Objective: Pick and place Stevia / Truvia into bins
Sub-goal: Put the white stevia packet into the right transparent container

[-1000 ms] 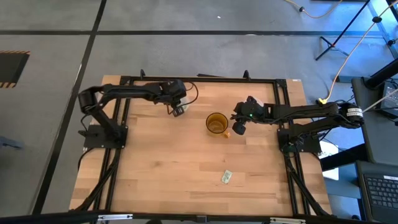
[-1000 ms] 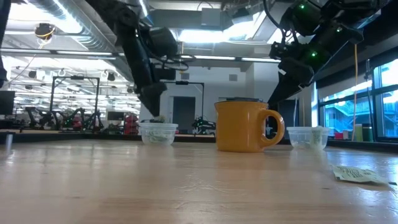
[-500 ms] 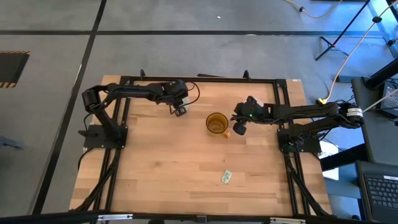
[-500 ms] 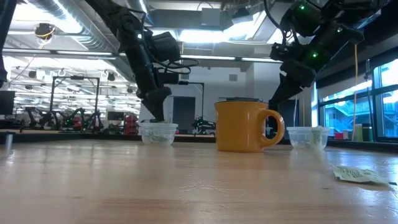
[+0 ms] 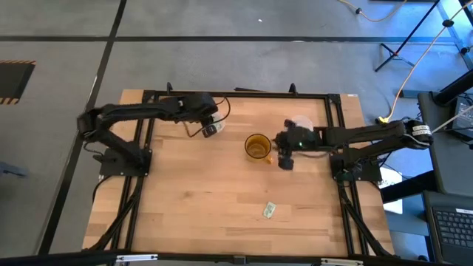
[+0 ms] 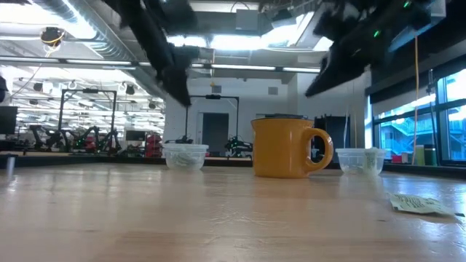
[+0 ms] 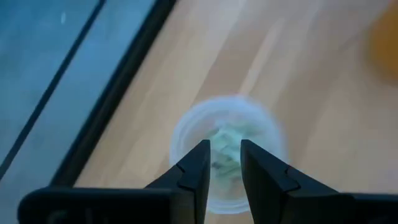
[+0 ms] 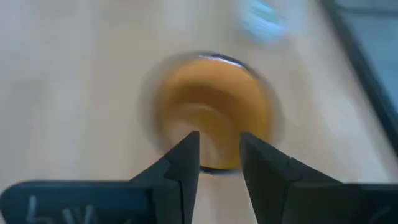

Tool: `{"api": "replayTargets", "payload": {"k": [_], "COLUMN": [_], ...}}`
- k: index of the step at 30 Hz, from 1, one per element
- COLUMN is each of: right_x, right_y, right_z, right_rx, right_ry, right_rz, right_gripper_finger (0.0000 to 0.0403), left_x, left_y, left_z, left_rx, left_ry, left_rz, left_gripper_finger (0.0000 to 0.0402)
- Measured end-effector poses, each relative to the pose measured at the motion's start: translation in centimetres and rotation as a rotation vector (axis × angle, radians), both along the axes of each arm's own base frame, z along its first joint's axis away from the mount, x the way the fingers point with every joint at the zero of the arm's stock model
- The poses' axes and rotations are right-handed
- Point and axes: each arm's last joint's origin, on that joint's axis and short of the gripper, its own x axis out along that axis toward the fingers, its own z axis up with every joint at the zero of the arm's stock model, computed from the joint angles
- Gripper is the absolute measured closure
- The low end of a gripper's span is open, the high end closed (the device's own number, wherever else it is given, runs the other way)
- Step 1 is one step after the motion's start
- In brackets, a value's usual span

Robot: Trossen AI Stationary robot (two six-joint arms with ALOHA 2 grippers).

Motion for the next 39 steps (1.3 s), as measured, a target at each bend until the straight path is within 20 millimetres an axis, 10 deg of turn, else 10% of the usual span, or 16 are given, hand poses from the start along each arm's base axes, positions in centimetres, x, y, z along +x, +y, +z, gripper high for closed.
{"api": "replayTargets", "payload": {"k": [8,16,25,39], "right_x": [-0.5,-1.1,1.2,2.7], "right_y": [6.5,10.7,14.4,15.9], "right_z": [0.4,-0.5,-5.8,-11.0], "right_rx": [-0.002,0.123,0.142,0.173], "right_ry": [0.039,0.052,0.156,0.231], "right_rz": [0.339,0.39,0.464,0.45], "right_gripper_finger": [0.0285,0.0285,0.0285,0.0286], "left_x": [-2.1,-5.5,-8.2,-8.5], "left_y": [-5.1,-9.1,-10.1,-10.1], "left_z": [5.0,1.1,-3.1,-3.3], "left_rx": [0.113,0.139,0.119,0.108], "left_ry": [-0.246,-0.561,-0.741,-0.786], "left_rz": [-0.087,-0.181,-0.182,-0.167], "left_gripper_finger": [0.032,0.032,0.032,0.032]}}
